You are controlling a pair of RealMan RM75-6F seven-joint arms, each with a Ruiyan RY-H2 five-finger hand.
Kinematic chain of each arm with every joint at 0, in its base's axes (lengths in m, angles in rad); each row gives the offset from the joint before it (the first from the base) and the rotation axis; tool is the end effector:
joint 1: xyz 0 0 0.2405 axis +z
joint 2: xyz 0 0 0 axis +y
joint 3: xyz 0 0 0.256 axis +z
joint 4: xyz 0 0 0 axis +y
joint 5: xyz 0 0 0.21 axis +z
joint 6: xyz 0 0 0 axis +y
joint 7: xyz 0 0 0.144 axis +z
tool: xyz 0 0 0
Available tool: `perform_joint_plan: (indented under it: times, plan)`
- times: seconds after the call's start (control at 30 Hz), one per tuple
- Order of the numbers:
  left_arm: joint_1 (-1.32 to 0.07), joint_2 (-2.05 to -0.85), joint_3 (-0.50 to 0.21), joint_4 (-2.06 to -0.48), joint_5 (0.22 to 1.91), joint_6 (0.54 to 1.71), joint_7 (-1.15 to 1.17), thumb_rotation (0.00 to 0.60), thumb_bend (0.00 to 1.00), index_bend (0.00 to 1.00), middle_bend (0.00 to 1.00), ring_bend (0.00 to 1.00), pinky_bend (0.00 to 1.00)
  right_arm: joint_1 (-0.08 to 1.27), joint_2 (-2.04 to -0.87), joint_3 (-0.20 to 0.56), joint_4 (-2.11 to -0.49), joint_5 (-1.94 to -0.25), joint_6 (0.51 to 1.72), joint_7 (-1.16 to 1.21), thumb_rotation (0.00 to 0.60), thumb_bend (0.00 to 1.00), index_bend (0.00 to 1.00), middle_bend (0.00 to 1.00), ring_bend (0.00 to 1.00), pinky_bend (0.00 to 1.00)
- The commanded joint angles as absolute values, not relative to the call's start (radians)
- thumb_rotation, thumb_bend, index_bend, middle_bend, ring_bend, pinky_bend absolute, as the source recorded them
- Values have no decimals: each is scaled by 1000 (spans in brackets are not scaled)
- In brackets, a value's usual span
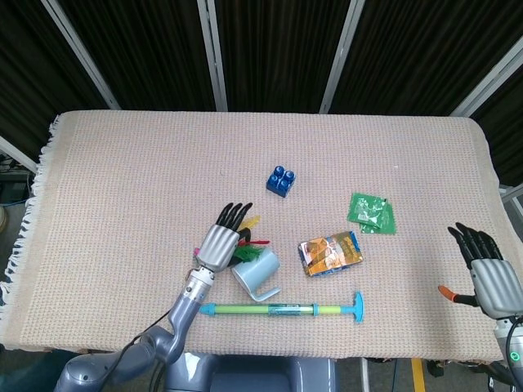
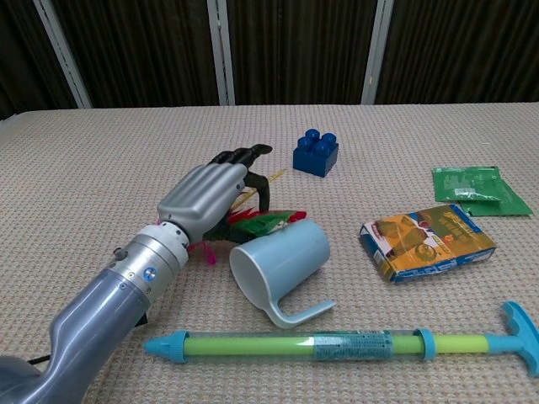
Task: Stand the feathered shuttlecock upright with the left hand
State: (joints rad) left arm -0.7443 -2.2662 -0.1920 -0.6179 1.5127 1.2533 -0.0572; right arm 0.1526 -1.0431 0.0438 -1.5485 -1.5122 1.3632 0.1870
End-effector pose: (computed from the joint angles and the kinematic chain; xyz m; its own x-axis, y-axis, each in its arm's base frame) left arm -0.1024 0.3132 -0.1460 0.2276 0.0428 0.9728 0.8561 -0.4849 -0.1789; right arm -0.3232 -0.2025 0.1749 0.3567 -0.0957 0.9293 -0.9341 -0.0539 0.3529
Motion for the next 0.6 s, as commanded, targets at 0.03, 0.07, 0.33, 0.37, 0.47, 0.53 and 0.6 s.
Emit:
perform_joint_plan:
  times: [0.03,0.07,0.33,0.37,0.47,0.53,0.6]
  plan:
    - [-714,-2251,-154,-631,1555,1346,-106,600,613,775,36,0,0,150,-1047,41,-1553,-1515,1367,174,600,106,0,0,0,0]
    - [-703,-2241,-145,-643,1562,1367,-114,600,613,779,39,0,0,151,-1047,41,-1555,-1514,1367,168,600,106,0,0,0,0]
    - [-568,-2073,-43,-838,1621,1518,-142,600,599,769,53,0,0,145,-1058,37,-1568,-1520,1379,126,600,107,0,0,0,0]
    - [-552,-2052,-31,-858,1626,1532,-145,600,594,766,53,0,0,145,-1059,37,-1571,-1520,1380,121,600,107,0,0,0,0]
    - [-505,-1994,3,-898,1641,1570,-150,600,580,754,54,0,0,144,-1061,35,-1580,-1524,1382,101,600,109,0,0,0,0]
    - [-480,-1967,18,-910,1646,1588,-161,600,564,726,54,0,0,144,-1063,31,-1585,-1526,1380,92,600,109,0,0,0,0]
    - [-463,-1948,27,-916,1651,1599,-172,600,545,685,50,0,0,142,-1067,29,-1587,-1526,1380,83,600,110,0,0,0,0]
